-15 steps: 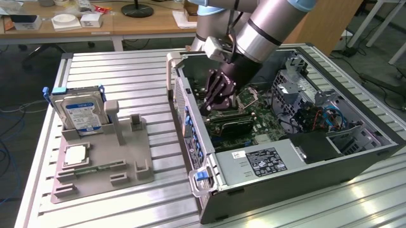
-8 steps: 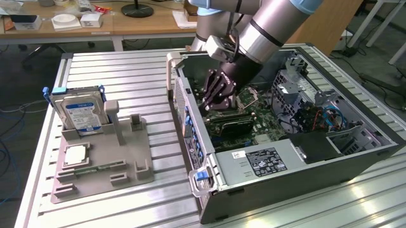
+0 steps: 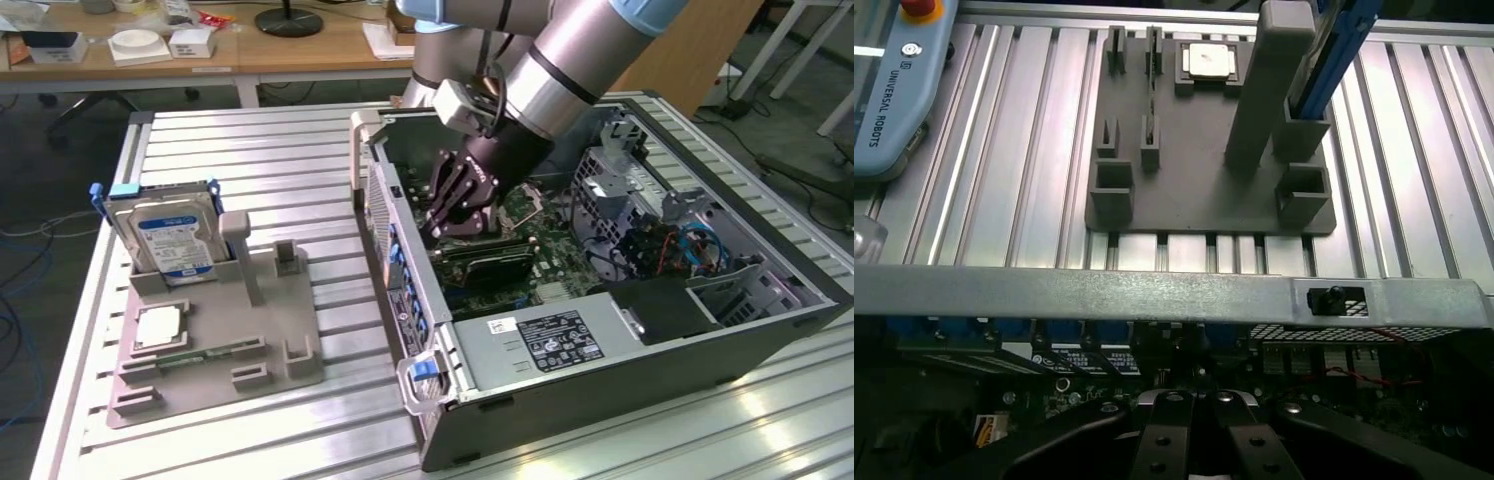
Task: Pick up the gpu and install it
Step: 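Press down on the gpu until it lock into place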
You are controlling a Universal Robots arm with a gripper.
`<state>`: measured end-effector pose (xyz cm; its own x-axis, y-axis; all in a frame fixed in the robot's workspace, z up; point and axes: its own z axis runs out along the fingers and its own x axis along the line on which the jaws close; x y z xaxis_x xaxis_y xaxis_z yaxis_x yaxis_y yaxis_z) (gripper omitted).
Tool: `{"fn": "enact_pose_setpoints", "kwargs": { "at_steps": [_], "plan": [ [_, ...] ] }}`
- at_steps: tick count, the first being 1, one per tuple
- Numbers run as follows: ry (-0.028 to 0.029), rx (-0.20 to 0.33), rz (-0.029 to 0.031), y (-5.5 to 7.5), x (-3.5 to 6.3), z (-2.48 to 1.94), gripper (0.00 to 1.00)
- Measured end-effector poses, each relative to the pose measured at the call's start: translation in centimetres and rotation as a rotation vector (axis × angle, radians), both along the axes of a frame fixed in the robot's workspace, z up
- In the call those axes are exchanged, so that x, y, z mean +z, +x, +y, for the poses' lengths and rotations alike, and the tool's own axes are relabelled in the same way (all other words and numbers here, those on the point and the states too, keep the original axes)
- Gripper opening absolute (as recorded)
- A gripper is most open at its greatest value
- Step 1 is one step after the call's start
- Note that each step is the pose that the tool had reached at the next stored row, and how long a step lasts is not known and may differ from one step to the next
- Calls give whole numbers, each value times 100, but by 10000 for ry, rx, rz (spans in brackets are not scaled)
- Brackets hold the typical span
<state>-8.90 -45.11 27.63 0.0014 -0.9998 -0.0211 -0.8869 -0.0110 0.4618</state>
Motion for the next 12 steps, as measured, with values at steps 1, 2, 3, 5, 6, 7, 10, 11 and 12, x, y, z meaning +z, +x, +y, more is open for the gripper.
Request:
{"fn": "enact_pose_setpoints", "kwargs": {
  "at_steps": [1,2,3,5,6,7,10,11,12],
  "plan": [
    [-6,1,8,0,-1,1,10],
    [-13,6,23,4,-3,2,10],
    [-13,7,36,6,-4,2,10],
    [-14,2,63,5,-4,2,10],
    [-12,3,81,6,-5,2,10],
    [-11,5,121,11,-6,3,10],
    [-13,1,337,41,-5,5,10],
    [-13,2,399,50,-5,5,10],
    [-15,4,438,53,-4,5,10]
  ]
}}
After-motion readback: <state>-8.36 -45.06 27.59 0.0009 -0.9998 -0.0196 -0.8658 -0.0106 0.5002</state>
